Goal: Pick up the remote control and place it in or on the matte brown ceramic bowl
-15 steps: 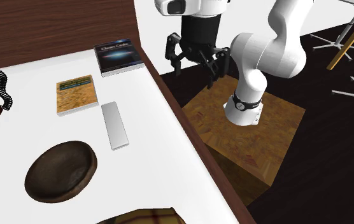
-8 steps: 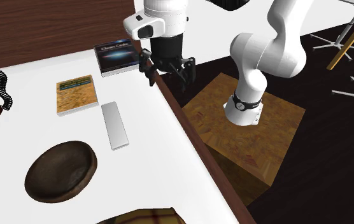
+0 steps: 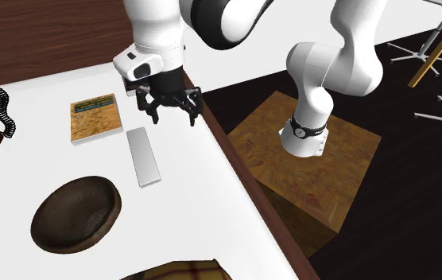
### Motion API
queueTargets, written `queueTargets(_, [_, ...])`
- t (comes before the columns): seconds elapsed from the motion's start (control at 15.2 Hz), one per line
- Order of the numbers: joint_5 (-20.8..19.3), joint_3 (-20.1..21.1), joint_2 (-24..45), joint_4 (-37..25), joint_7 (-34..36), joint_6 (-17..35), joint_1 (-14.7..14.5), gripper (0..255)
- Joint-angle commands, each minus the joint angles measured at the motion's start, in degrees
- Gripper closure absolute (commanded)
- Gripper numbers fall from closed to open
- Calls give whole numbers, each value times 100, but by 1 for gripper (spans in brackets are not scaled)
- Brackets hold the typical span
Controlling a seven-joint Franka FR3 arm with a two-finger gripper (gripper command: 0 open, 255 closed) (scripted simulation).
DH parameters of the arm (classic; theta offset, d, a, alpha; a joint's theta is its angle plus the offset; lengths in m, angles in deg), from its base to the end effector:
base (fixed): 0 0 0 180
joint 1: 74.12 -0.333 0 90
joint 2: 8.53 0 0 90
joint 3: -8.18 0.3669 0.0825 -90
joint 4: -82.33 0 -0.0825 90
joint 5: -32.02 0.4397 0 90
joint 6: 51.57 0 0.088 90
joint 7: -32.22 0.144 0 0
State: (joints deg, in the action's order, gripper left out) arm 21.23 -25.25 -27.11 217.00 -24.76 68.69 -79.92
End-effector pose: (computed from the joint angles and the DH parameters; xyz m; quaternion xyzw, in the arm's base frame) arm 0.4318 -0.2476 0.4227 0.9511 0.3085 0.0154 0.0052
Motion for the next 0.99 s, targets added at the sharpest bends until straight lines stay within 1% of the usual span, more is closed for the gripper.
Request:
queueTargets(0.0, [190,-280,485,-199,-649,255,-140,0])
queueTargets(0.13, [512,-530,1035,-480,-1331,449,-264,0])
queueTargets(0.26, [935,-716,1627,-797,-2056,601,-336,0])
queueTargets(0.4, [1421,-792,2242,-1152,-2793,696,-309,0])
queueTargets(0.53, [1893,-738,2845,-1545,-3486,734,-166,0])
queueTargets(0.92, [2184,-601,3163,-1394,-3683,1125,-35,0])
